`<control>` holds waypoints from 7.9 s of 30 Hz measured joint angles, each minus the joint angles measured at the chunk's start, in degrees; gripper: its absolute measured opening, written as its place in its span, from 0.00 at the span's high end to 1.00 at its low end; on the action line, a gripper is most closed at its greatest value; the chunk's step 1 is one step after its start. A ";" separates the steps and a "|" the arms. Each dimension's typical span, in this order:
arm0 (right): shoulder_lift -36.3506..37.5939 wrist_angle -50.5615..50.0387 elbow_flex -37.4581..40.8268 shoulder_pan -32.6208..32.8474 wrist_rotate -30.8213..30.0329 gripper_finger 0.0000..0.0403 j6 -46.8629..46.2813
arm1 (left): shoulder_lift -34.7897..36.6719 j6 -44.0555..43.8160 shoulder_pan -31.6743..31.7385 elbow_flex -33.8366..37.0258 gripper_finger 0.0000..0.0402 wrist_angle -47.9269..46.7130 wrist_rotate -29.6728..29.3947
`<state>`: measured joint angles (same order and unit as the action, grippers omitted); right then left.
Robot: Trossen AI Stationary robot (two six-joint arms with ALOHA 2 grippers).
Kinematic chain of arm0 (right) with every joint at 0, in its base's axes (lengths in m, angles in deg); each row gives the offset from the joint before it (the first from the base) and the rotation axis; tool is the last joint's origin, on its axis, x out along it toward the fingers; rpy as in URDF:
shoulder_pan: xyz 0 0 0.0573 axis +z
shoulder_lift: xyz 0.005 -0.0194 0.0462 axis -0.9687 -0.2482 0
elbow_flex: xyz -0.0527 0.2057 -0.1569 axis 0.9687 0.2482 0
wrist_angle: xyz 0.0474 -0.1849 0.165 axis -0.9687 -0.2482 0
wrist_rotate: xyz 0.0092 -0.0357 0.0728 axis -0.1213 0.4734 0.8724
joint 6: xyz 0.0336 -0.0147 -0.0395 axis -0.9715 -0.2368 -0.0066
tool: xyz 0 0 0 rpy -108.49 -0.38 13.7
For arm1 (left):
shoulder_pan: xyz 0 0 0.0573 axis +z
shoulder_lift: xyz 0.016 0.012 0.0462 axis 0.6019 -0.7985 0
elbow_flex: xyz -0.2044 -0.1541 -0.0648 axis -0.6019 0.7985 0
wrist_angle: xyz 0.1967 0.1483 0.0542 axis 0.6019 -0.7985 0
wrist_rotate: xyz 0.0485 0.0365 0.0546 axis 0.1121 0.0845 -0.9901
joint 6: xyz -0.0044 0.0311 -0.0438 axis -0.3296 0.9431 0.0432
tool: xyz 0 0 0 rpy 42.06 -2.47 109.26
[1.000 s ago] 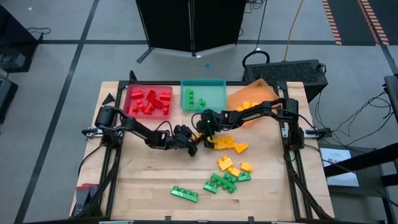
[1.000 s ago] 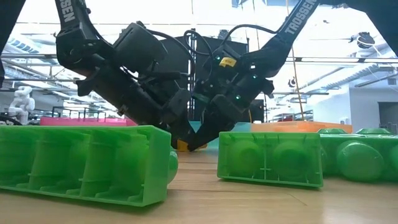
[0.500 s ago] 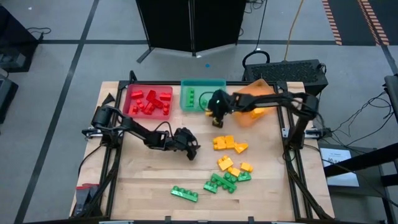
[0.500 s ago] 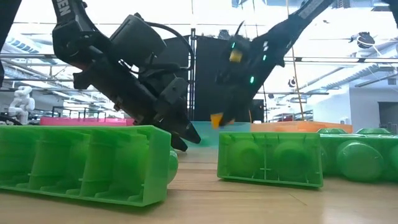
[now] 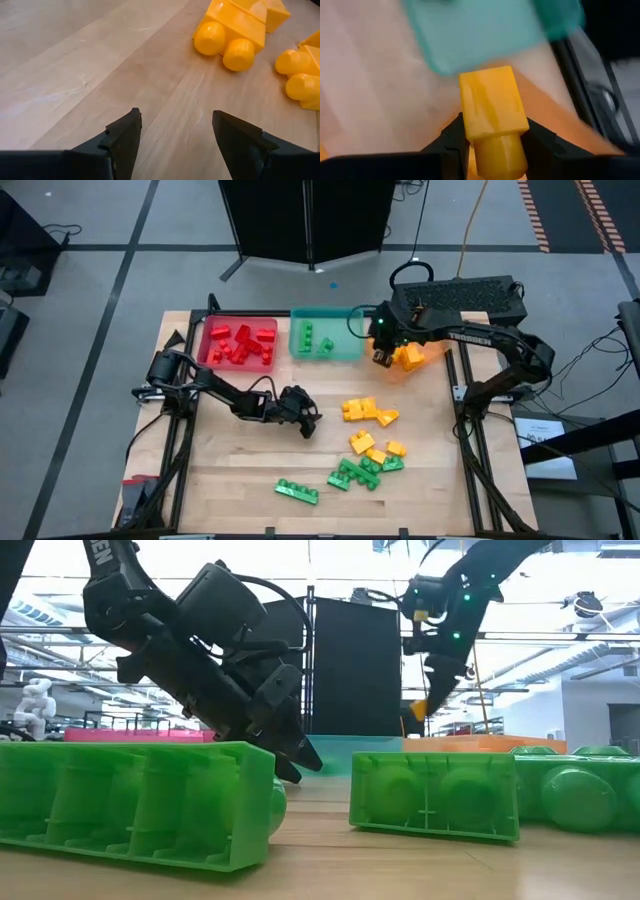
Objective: Sort blocks
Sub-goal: Put the yellow game piece into the orange bin
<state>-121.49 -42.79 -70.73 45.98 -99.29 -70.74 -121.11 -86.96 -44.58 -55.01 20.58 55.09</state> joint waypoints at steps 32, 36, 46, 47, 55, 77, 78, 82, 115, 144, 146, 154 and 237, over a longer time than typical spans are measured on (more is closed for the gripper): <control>21.43 -1.40 7.26 -5.44 4.39 0.17 -9.34 | 0.39 28.81 3.33 -14.90 0.39 1.13 6.58; 25.25 -1.70 7.25 -5.46 4.41 0.17 -10.01 | -0.22 34.55 4.86 -18.84 0.39 -8.66 7.88; 25.89 -3.93 7.25 -5.44 4.43 0.17 -9.91 | -4.89 34.60 6.34 -23.13 0.39 -9.18 10.60; 25.80 -4.07 7.25 -5.44 4.43 0.17 -9.90 | -5.38 34.60 6.28 -23.94 0.39 -9.24 10.66; 25.75 -4.41 7.25 -5.34 4.41 0.17 -10.02 | -13.41 30.22 5.57 -29.49 0.39 -11.77 10.73; 21.74 -3.31 7.25 9.31 14.74 0.17 -2.12 | -6.55 21.43 0.66 -30.58 0.39 -39.42 0.77; 20.74 -2.79 7.25 10.77 14.75 0.17 -1.23 | -6.43 21.41 0.66 -30.53 0.39 -39.72 0.75; 17.01 0.01 7.25 14.76 14.83 0.17 -0.47 | -5.35 21.09 0.70 -30.49 0.39 -41.53 0.67; 8.50 7.58 7.23 19.04 14.65 0.16 -2.62 | 3.80 12.72 6.79 -31.82 0.39 -50.69 16.11; 8.50 4.80 7.23 19.02 14.64 0.16 -4.43 | -2.91 86.78 6.40 -33.92 0.39 -51.79 16.86; 8.50 4.82 7.23 19.02 14.64 0.16 -4.62 | -2.98 88.47 6.59 -33.88 0.39 -52.70 16.70; 8.50 4.95 7.23 19.02 14.64 0.16 -4.64 | -3.06 89.86 7.37 -33.90 0.39 -53.07 16.08; 3.83 33.29 18.06 28.62 -6.83 0.16 -19.00 | -6.11 -8.55 15.50 -29.53 0.39 -36.85 5.05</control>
<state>-117.66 -9.49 -52.68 74.60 -106.11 -89.74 -127.22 -95.50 -29.09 -84.54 -16.27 60.15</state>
